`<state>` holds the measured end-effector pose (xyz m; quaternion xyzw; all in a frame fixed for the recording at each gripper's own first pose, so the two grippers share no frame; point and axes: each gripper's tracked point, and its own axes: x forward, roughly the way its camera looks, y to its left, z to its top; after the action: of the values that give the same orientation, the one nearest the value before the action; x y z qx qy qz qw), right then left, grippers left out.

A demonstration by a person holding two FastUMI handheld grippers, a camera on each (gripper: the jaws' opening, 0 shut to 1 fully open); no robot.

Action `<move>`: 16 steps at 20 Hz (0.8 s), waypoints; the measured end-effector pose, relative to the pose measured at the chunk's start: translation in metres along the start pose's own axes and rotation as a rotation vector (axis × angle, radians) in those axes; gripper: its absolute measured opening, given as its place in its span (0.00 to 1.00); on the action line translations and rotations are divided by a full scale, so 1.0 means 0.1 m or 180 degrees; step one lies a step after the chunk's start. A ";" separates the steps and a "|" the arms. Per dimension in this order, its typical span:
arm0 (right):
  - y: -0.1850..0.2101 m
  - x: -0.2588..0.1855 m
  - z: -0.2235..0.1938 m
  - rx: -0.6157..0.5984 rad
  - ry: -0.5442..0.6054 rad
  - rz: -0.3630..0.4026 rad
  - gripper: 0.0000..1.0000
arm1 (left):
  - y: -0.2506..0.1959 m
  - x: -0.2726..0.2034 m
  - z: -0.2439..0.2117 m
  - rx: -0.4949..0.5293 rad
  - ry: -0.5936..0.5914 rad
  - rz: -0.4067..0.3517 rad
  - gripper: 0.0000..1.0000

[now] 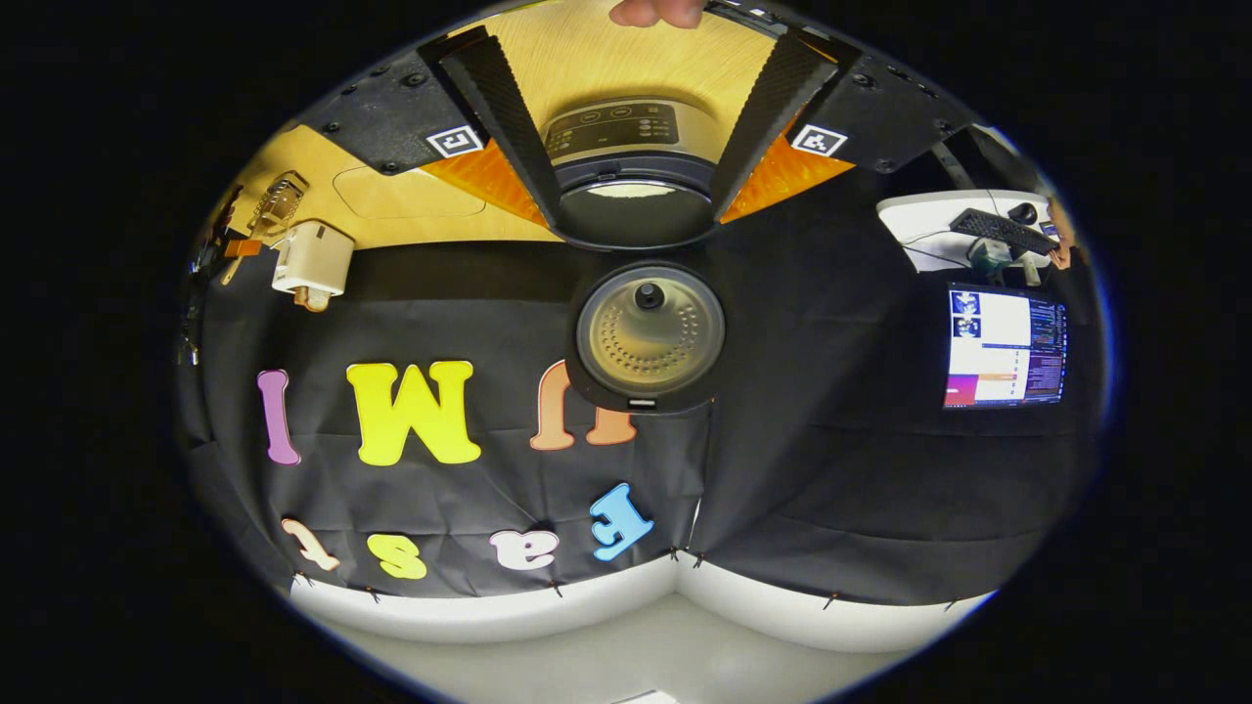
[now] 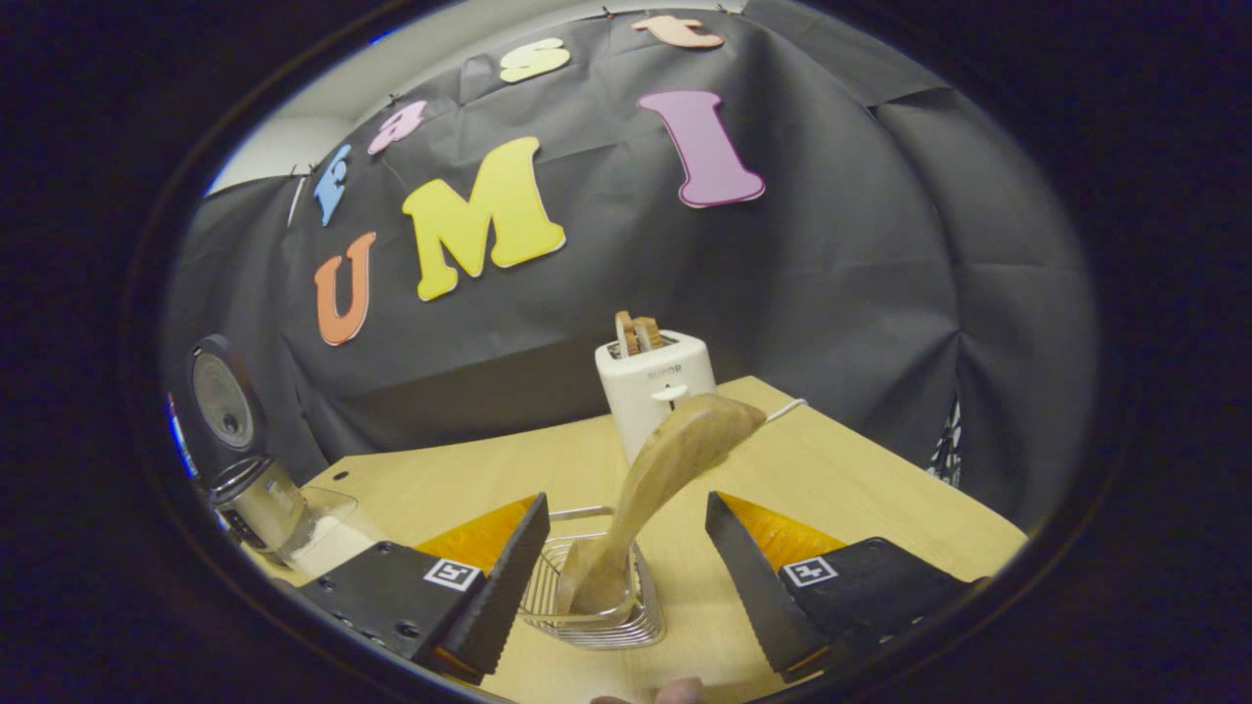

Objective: Close the left gripper, press the button to open the rice cooker; take a wooden spoon from the chopstick holder with the right hand, scoop a spoonful of rice and pour it into the rice cooker, then put the wooden spoon back into the chopstick holder.

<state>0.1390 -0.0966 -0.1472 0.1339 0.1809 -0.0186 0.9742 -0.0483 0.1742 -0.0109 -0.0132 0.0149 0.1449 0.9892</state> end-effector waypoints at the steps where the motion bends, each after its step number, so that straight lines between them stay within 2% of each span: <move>1: 0.03 0.04 -0.01 0.0033 0.0027 0.0012 0.93 | 0.02 0.00 0.00 0.0023 0.0003 0.0012 0.98; 2: 0.04 0.07 -0.05 0.0054 0.0054 0.0034 0.92 | 0.04 0.00 0.00 0.0044 0.0010 0.0028 0.98; 4: 0.07 0.14 -0.09 0.0085 0.0087 0.0067 0.82 | 0.08 0.00 0.02 0.0070 0.0005 0.0056 0.98; 8: 0.10 0.16 -0.09 0.0043 0.0085 0.0062 0.53 | 0.13 0.02 -0.01 0.0078 0.0040 0.0082 0.98; 9: 0.08 0.17 -0.08 0.0013 0.0067 0.0012 0.51 | 0.14 0.02 -0.02 0.0081 0.0046 0.0085 0.98; 10: 0.06 0.17 -0.05 -0.0008 0.0045 -0.0021 0.35 | 0.15 0.02 -0.03 0.0088 0.0055 0.0089 0.98; 14: 0.14 0.14 0.04 0.0024 -0.0019 0.0035 0.10 | 0.15 0.05 -0.05 0.0082 0.0071 0.0094 0.98; 15: 0.15 0.16 0.05 -0.0003 -0.0029 0.0043 0.10 | 0.14 0.06 -0.05 0.0074 0.0059 0.0083 0.98; 16: 0.19 0.15 0.09 -0.0023 -0.0068 0.0033 0.01 | 0.12 0.07 -0.03 0.0072 0.0036 0.0067 0.98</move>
<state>0.1581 -0.0810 -0.1400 0.1310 0.1699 -0.0144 0.9766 -0.0451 0.1876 -0.0147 -0.0027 0.0223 0.1550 0.9877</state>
